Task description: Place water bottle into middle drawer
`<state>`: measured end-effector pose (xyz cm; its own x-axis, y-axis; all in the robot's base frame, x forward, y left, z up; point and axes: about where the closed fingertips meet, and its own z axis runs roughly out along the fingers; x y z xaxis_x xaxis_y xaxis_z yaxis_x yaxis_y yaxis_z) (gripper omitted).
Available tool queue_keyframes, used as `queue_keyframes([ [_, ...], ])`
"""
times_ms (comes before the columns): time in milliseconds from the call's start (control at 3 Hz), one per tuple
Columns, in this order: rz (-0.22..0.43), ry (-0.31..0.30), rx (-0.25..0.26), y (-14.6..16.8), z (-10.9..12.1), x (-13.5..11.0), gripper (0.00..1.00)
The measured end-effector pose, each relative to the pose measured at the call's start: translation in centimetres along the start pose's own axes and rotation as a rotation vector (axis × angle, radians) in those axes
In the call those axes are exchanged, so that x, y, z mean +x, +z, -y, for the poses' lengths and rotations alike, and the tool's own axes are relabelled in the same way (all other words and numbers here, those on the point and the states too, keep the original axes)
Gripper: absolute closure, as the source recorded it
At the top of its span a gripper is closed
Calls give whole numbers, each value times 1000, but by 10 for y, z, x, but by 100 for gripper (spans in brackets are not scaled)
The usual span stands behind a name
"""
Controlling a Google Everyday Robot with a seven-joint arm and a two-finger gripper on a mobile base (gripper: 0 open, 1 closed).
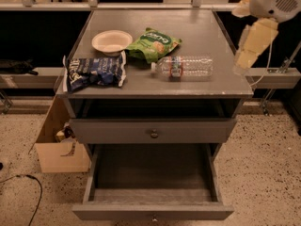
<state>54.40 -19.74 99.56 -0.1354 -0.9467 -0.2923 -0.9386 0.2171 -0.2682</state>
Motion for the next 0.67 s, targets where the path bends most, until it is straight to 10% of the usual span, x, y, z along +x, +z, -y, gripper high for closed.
queue_keyframes([
  [667,284,-143,-33,35,61,-64,0],
])
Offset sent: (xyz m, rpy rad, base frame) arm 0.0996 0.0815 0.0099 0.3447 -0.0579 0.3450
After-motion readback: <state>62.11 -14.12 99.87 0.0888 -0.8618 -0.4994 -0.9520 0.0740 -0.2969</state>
